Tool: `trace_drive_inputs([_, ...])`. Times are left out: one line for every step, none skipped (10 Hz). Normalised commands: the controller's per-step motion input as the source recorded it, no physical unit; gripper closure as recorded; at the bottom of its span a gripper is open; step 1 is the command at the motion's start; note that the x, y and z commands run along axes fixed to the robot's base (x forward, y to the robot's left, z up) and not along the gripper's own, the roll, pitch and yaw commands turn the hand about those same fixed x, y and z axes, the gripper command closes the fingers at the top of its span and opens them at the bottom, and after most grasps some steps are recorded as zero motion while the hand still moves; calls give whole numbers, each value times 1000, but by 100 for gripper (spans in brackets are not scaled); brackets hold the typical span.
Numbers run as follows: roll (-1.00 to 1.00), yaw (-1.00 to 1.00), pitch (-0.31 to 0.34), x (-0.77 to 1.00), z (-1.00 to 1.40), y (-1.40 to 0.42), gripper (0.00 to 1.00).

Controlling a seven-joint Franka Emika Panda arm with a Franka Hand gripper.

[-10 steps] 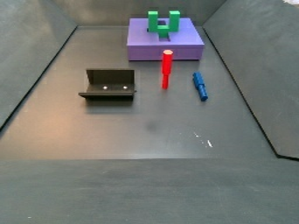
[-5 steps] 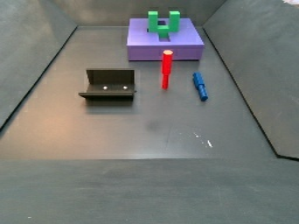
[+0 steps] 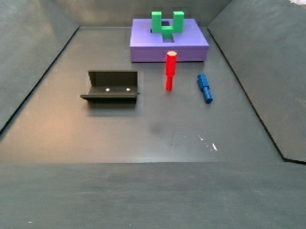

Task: Pick up the brown object. Move up. Place the brown object on the fixture. Regrasp the brown object. Move to above the board. Insert the brown object.
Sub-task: Insert the brown object.

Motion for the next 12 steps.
trace_drive_inputs([-173, -349, 0, -154, -243, 240, 100])
trace_drive_inputs([-166, -760, 0, -34, -300, 20, 100])
trace_drive_inputs([-199, -911, -29, 0, -146, -34, 100])
trace_drive_inputs([-160, -946, -17, 0, -49, -57, 100])
trace_drive_inputs([-150, -946, -1, 0, -60, -57, 100])
trace_drive_inputs([-137, -943, 0, 0, -86, -63, 100])
trace_drive_inputs([-134, -951, 0, 0, -89, -63, 100])
trace_drive_inputs([-130, -957, 0, 0, -109, -54, 100])
trace_drive_inputs([-126, -951, 0, 0, -117, -57, 100])
trace_drive_inputs([-120, -926, 0, 0, -146, -80, 100])
trace_drive_inputs([-117, -934, 0, 0, -140, -86, 100])
trace_drive_inputs([-113, -943, 0, 0, -163, -83, 100])
